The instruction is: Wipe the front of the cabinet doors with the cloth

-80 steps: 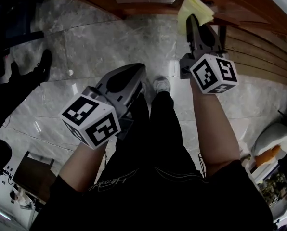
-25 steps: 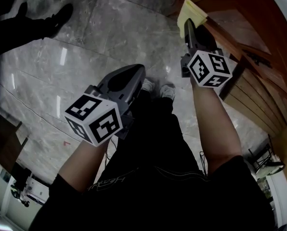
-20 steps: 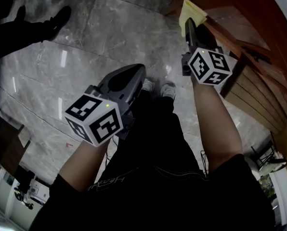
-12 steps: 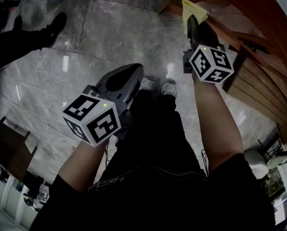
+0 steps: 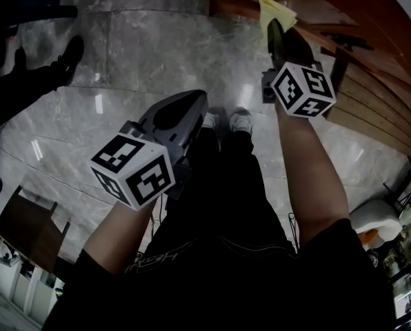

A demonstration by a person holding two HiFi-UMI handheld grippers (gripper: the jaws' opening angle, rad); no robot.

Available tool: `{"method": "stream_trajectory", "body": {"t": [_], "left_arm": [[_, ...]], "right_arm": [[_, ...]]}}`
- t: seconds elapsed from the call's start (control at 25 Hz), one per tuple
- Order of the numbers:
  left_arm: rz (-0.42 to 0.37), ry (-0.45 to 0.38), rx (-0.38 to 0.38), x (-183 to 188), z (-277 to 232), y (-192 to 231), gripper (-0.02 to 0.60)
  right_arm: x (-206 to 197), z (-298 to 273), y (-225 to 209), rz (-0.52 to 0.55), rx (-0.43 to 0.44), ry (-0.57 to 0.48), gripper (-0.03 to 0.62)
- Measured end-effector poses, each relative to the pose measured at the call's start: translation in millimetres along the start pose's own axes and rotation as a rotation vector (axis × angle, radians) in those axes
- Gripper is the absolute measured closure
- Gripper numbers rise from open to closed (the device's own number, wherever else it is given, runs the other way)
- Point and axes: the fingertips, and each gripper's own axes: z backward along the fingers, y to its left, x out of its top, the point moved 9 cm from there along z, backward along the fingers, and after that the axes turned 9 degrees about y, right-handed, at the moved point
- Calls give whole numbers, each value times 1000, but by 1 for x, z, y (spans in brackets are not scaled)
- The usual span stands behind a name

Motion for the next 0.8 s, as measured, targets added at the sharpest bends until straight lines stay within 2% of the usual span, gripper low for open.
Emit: {"method": "stream_trajectory", "body": {"t": [0.8], "left_arm": [[-80, 109, -55, 5, -59, -51, 575]], "right_arm": [[-16, 59, -82, -104, -142, -35, 553]]}}
